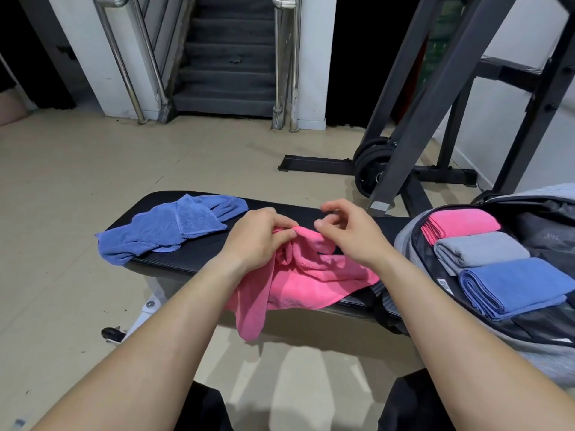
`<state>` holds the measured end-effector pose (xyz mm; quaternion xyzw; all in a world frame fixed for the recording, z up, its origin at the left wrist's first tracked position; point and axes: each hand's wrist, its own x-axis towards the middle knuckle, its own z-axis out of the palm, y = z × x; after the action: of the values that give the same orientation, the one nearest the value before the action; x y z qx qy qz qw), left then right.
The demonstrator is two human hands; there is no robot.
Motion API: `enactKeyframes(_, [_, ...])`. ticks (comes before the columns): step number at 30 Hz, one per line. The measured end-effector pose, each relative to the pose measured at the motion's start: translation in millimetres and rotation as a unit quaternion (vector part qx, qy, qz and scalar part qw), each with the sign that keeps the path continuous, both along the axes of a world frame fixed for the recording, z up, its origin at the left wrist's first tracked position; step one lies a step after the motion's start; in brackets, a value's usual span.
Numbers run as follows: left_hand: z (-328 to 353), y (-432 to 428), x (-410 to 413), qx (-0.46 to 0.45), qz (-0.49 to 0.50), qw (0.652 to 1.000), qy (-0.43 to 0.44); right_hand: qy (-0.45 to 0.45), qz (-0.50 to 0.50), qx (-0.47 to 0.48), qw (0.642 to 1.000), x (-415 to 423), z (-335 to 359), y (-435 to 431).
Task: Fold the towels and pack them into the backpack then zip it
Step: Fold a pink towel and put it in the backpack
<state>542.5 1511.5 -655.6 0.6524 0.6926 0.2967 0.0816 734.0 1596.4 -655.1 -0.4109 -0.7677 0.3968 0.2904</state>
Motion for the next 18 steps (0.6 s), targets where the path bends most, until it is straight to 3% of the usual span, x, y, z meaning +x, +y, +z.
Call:
enactKeyframes(3, [-2.6, 0.1, 0.7, -0.007, 0.015, 1.000, 0.006, -0.049, 0.017, 0.050, 0.997, 0.3, 2.4, -0.7])
enactKeyframes(7, [-4.2, 0.3, -5.6, 0.000, 0.036, 0.999, -0.004, -0.048, 0.083, -0.002, 0.995, 4.8, 6.7, -5.6])
enactKeyframes(10, [-3.3, 0.9, -5.3, 0.001, 0.040, 0.999, -0.013, -0.065, 0.078, 0.029, 0.994, 2.9, 3.5, -5.8])
enactKeyframes(14, [-1.5, 0.2, -4.4, -0.018, 0.040, 0.998, -0.051, -0.055, -0.009, 0.075, 0.996, 2.5, 2.2, 3.3])
enactKeyframes(18, [0.2, -2.1, -10.4, -0.014, 0.071, 0.991, -0.113, -0.146, -0.183, 0.102, 0.967, 16.9, -8.9, 25.5])
